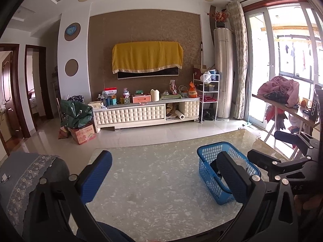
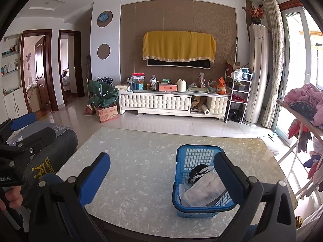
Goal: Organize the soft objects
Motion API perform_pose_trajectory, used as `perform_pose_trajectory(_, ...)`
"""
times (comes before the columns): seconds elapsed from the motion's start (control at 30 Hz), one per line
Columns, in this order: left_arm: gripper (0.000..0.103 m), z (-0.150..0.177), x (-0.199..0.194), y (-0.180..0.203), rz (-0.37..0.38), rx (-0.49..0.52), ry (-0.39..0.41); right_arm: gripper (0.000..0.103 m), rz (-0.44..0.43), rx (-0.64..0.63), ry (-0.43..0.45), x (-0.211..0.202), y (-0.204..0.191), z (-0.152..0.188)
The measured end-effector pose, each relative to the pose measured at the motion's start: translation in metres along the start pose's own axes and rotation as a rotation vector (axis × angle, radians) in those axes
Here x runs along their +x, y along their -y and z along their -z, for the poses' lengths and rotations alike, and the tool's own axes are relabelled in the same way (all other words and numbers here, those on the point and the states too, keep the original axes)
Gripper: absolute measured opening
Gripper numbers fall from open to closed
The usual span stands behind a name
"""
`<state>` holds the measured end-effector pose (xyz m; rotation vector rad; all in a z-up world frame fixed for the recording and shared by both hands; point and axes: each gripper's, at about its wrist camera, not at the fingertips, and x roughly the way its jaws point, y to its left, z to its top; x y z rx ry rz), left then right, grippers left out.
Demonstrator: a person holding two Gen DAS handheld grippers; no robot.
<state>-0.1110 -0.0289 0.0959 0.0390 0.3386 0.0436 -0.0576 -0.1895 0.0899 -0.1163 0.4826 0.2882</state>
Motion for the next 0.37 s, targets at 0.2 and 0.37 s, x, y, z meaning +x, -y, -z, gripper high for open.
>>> perform_pose_trajectory(0.2, 0.103, 0.0009, -0.0012, 0.0017, 0.010, 0.003, -0.003, 0.103, 0.001, -0.001, -0.003, -0.0019, -0.0013, -0.0009)
perform_pose_trajectory(0.37, 0.103, 0.0016, -0.0016, 0.0005, 0.018, -0.004, -0.008, 0.103, -0.005, -0.002, -0.006, -0.0048, -0.0032, -0.0007)
